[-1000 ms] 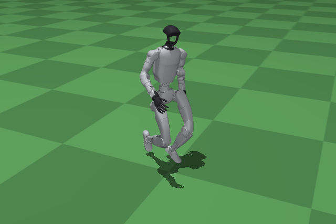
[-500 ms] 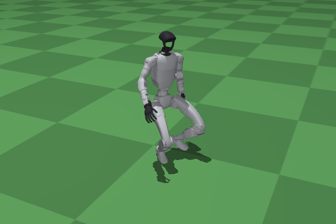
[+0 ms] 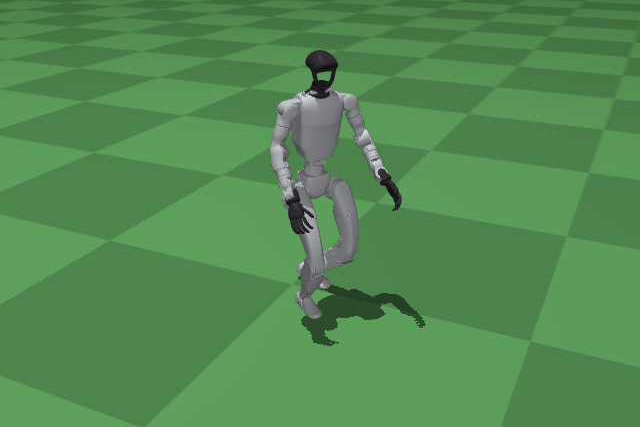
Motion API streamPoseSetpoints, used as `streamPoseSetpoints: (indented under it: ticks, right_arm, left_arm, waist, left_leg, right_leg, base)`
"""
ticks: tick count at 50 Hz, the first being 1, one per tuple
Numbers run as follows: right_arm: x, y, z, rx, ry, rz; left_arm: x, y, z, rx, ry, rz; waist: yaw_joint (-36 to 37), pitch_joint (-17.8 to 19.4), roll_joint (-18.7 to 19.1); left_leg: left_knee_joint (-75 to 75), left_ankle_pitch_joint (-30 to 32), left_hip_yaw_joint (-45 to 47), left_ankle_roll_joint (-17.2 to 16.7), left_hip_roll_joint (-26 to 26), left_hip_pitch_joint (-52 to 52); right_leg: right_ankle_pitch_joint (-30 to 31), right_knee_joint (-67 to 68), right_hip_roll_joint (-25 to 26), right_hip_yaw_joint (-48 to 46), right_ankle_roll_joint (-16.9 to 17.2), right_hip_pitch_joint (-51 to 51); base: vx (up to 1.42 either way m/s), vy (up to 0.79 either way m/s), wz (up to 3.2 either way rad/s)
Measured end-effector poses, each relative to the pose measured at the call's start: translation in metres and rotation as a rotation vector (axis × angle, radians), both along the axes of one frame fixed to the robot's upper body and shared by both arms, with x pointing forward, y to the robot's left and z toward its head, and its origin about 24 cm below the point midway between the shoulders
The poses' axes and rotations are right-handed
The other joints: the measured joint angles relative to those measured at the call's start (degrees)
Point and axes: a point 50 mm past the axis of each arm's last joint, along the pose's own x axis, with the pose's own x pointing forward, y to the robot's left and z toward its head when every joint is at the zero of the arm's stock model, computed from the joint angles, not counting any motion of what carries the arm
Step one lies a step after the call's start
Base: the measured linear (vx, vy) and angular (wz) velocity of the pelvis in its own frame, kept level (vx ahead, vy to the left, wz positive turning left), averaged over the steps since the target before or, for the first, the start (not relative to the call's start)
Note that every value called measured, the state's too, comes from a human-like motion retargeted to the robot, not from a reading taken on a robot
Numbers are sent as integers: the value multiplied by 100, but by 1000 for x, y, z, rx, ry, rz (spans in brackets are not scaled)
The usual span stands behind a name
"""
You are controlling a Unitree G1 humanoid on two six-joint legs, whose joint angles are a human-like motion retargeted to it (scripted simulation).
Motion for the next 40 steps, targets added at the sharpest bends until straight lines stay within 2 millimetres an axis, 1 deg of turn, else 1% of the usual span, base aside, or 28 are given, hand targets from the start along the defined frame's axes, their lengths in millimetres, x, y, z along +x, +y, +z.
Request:
streamPoseSetpoints:
  ticks: [2, 3, 5, 7, 8, 10, 12, 13, 15, 17, 18, 20, 22, 23, 24, 25, 27, 28, 30, 32, 35, 37, 40]
  right_arm:
    - [-1, -9, 0, -17, -7, -43]
    - [0, -13, 1, -25, -12, -67]
    - [3, -23, 4, -40, -32, -115]
    - [8, -31, 9, -50, -58, -154]
    - [9, -34, 11, -53, -66, -171]
    - [15, -40, 16, -57, -88, -198]
    - [20, -44, 20, -54, -102, -220]
    - [24, -47, 23, -48, -108, -229]
    - [28, -49, 26, -36, -108, -233]
    - [34, -49, 30, -14, -126, -246]
    - [35, -46, 30, 4, -121, -244]
    - [42, -41, 33, 36, -133, -238]
    - [45, -26, 31, 88, -117, -211]
    - [48, -20, 31, 107, -114, -200]
    - [50, -13, 30, 129, -108, -189]
    - [52, -4, 30, 153, -101, -177]
    - [57, 7, 31, 176, -96, -158]
    - [60, 10, 32, 180, -93, -146]
    - [66, 15, 36, 179, -90, -116]
    - [71, 17, 40, 175, -91, -79]
    - [78, 23, 46, 182, -95, -20]
    - [80, 27, 48, 187, -96, 18]
    - [81, 30, 51, 186, -97, 63]
  left_arm:
    - [34, -16, 32, -16, -145, -51]
    - [46, -23, 46, -25, -200, -70]
    - [63, -30, 68, -32, -286, -93]
    - [67, -29, 77, -31, -320, -81]
    - [65, -25, 74, -29, -311, -64]
    - [53, -15, 60, -26, -262, -22]
    - [27, -4, 30, -28, -145, 25]
    - [8, 3, 13, -29, -70, 46]
    - [-42, 14, -26, -37, 115, 81]
    - [-91, 16, -57, -44, 302, 101]
    - [-122, 19, -71, -45, 407, 102]
    - [-176, 17, -90, -63, 588, 108]
    - [-228, 18, -99, -73, 752, 90]
    - [-249, 15, -101, -88, 819, 81]
    - [-266, 13, -102, -101, 876, 68]
    - [-282, 12, -102, -115, 929, 55]
    - [-299, 3, -102, -153, 995, 5]
    - [-304, -2, -103, -171, 1018, -26]
    - [-306, -12, -104, -200, 1043, -91]
    - [-302, -16, -105, -212, 1044, -135]
    - [-295, -10, -105, -201, 1029, -138]
    - [-291, 2, -103, -173, 1016, -105]
    - [-283, 27, -98, -117, 982, -16]
  waist:
    - [-133, 8, 4]
    - [-205, -23, -33]
    - [-344, -111, -139]
    - [-440, -174, -233]
    - [-463, -144, -263]
    - [-484, -126, -336]
    - [-472, -106, -458]
    - [-466, -143, -523]
    - [-545, -311, -841]
    - [-476, -316, -1080]
    - [-408, -331, -1199]
    - [-305, -360, -1478]
    - [-68, -332, -1635]
    - [31, -297, -1730]
    - [187, -235, -1714]
    - [370, -159, -1641]
    - [764, -43, -1387]
    - [979, -8, -1240]
    - [1376, 36, -1022]
    - [1684, 40, -943]
    - [1904, -7, -1042]
    - [1877, -116, -1201]
    - [1747, -353, -1455]
  left_leg:
    - [-637, 0, -16, -73, -279, 97]
    - [-997, 19, 18, -61, -451, 99]
    - [-1690, 97, 150, 1, -790, 60]
    - [-2170, 193, 320, 61, -1031, -29]
    - [-2197, 202, 415, 60, -1058, -89]
    - [-2349, 276, 604, 94, -1161, -208]
    - [-2367, 338, 828, 120, -1244, -304]
    - [-2497, 373, 928, 149, -1341, -302]
    - [-3610, 828, 1112, 270, -1937, 162]
    - [-3602, 925, 1424, 270, -2012, 203]
    - [-4002, 1042, 1533, 320, -2135, 504]
    - [-3980, 1142, 1877, 340, -2169, 595]
    - [-3439, 1053, 2163, 376, -1818, 635]
    - [-2928, 1072, 2182, 368, -1617, 532]
    - [-2173, 1042, 2124, 353, -1205, 301]
    - [-1296, 987, 2027, 335, -688, 5]
    - [177, 934, 1541, 419, 93, -682]
    - [718, 929, 1235, 437, 352, -1025]
    - [1305, 857, 679, 441, 493, -1645]
    - [1143, 723, 331, 382, 216, -2131]
    - [-24, 695, 67, 206, -537, -2631]
    - [-1286, 923, -81, 20, -1132, -2804]
    - [-3327, 1499, -420, -238, -1880, -2796]
  right_leg:
    - [155, -165, -113, 65, 122, -143]
    - [234, -233, -219, 125, 206, -265]
    - [360, -316, -464, 275, 377, -584]
    - [403, -321, -679, 434, 517, -964]
    - [346, -244, -782, 483, 536, -1122]
    - [254, 78, -1070, 524, 528, -1409]
    - [218, 718, -1475, 484, 483, -1535]
    - [178, 1068, -1718, 461, 452, -1572]
    - [32, 1660, -2409, 590, 440, -1523]
    - [-69, 1931, -2906, 534, 404, -1252]
    - [-172, 1893, -3051, 462, 416, -975]
    - [-351, 1712, -3366, 358, 446, -650]
    - [-662, 1176, -3125, 150, 404, -140]
    - [-880, 965, -2994, 173, 358, -1]
    - [-999, 736, -2671, 156, 266, 167]
    - [-1068, 498, -2251, 119, 151, 350]
    - [-1092, 144, -1339, 221, -66, 557]
    - [-1060, -46, -880, 316, -149, 648]
    - [-963, -399, -144, 594, -227, 812]
    - [-866, -712, 276, 928, -186, 968]
    - [-806, -1074, 459, 1376, -34, 1200]
    - [-809, -1260, 379, 1593, 61, 1325]
    - [-875, -1330, 248, 1869, 106, 1392]
  base:
    - [-28, 14, 15]
    - [-30, 14, 15]
    - [-30, 13, 10]
    - [-31, 10, -17]
    - [-33, 5, -43]
    - [-32, 1, -62]
    - [-28, -5, -82]
    - [-20, -7, -89]
    - [-15, -10, -97]
    - [-18, -20, -154]
    - [-11, -23, -199]
    - [-11, -29, -223]
    - [-6, -39, -274]
    - [-5, -45, -291]
    - [-5, -47, -306]
    - [-2, -47, -324]
    - [5, -45, -333]
    - [15, -41, -334]
    - [24, -37, -317]
    - [36, -29, -269]
    - [46, -24, -199]
    - [51, -21, -139]
    - [53, -20, -118]
